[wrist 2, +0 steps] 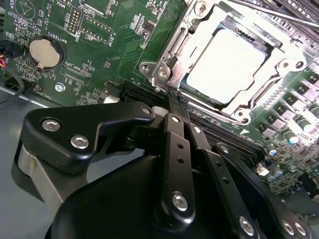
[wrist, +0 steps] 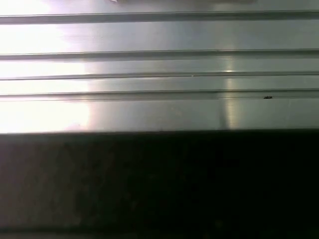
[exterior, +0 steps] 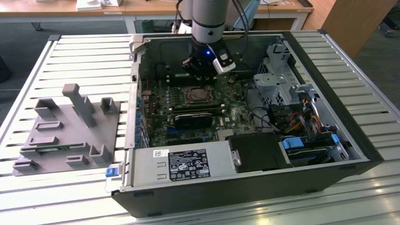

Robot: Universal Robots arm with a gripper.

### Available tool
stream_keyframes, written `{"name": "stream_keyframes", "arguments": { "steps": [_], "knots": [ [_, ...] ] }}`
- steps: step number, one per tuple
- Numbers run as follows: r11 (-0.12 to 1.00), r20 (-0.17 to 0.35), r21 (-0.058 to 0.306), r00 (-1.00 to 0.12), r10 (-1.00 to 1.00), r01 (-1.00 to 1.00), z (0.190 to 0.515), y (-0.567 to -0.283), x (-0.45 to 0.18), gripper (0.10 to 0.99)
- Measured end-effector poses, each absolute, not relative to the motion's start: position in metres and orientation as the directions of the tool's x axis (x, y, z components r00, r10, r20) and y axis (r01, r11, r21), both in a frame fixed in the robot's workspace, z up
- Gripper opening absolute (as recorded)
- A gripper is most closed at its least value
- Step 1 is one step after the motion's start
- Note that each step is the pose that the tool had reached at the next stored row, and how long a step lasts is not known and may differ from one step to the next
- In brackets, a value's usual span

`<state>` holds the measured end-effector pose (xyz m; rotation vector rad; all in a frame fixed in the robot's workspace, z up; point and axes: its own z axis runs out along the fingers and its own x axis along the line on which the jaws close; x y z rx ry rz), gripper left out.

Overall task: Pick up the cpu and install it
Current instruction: 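Install the first cpu locking lever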

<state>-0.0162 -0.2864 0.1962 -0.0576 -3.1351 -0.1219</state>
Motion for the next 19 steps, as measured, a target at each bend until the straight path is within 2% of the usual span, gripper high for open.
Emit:
{"name": "stream_keyframes", "arguments": {
  "steps": [19],
  "knots": [
    [0.996, 0.006, 0.079, -0.999, 0.037, 0.038, 0.209, -0.287, -0.015, 0.106]
  ]
}}
